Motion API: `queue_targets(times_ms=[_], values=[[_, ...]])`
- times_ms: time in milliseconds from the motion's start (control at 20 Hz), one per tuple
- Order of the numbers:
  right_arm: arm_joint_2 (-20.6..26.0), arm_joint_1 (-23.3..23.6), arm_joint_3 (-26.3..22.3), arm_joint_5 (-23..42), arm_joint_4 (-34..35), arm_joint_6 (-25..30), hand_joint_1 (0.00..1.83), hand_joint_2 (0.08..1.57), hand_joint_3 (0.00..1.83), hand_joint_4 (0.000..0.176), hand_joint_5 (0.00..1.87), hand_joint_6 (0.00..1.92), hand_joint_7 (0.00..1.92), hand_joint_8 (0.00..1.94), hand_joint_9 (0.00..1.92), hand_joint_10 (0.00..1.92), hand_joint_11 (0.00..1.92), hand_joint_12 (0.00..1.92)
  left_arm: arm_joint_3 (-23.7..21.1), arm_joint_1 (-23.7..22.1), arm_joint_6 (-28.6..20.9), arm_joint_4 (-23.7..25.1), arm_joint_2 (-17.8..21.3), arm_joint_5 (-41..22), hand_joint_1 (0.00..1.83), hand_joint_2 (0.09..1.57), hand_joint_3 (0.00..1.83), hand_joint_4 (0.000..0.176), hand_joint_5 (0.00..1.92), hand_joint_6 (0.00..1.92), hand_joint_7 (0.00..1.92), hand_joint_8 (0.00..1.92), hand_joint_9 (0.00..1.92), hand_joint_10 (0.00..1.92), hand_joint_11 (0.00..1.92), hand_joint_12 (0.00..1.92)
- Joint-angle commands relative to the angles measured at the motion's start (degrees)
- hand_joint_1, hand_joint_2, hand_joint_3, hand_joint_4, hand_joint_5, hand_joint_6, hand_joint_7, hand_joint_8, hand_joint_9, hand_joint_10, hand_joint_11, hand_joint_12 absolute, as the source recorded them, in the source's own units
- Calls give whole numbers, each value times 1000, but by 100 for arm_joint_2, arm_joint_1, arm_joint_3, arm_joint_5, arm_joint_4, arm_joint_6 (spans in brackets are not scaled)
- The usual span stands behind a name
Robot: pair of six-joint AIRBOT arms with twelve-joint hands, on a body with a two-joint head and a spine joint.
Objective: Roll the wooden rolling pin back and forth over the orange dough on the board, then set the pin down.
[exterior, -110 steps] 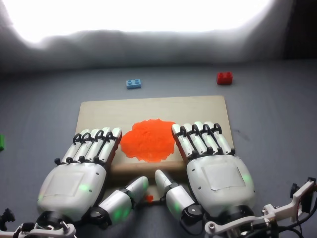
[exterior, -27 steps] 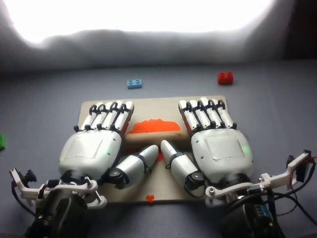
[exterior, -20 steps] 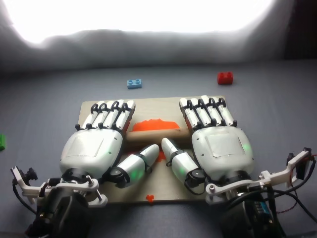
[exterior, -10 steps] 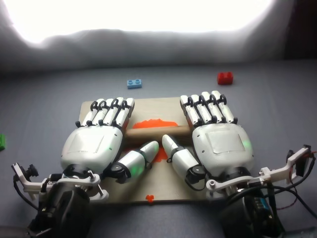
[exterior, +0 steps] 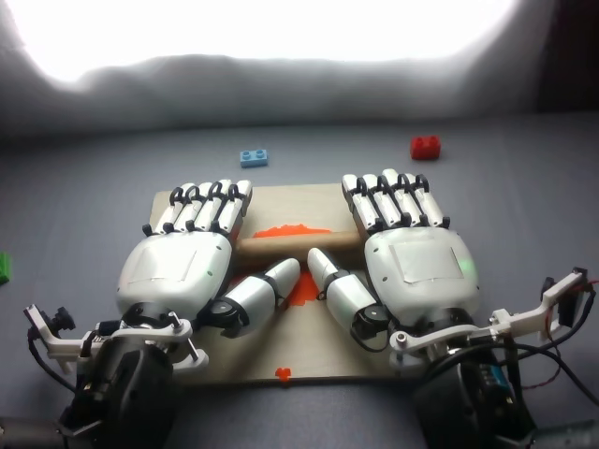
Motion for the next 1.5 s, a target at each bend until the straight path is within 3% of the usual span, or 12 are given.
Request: queue_targets(times_ms=[0,150,350,450,900,1450], values=[[43,1,80,410,81,-66,0,1392,0,0,123,2,125,1,91,2,0,198,18,27,-115,14,-46,-169,0,1313,9,0,0,0,0,0,0,0,0,0],[44,13,118,383,88,-46,0,1402,3,0,120,9,106,5,73,5,0,120,47,10,-126,-10,-48,-134,0,1312,8,0,0,0,0,0,0,0,0,0],[43,38,174,316,209,-24,0,1397,0,0,138,8,145,7,124,14,0,271,84,-21,-127,-11,-66,-98,0,1312,8,0,0,0,0,0,0,0,0,0],[43,44,207,264,285,-9,0,1392,0,0,144,5,149,2,108,2,0,202,114,-39,-127,-10,-91,-96,0,1314,8,0,0,0,0,0,0,0,0,0],[44,87,352,128,405,52,0,1390,0,0,166,9,165,6,121,9,0,251,230,-71,-107,45,-140,-48,0,1312,6,0,0,0,0,0,0,0,0,0],[53,56,381,41,440,79,0,1386,0,0,145,2,146,1,90,3,0,172,398,-182,-63,81,-235,48,0,1314,6,0,0,0,0,0,0,0,0,0]])
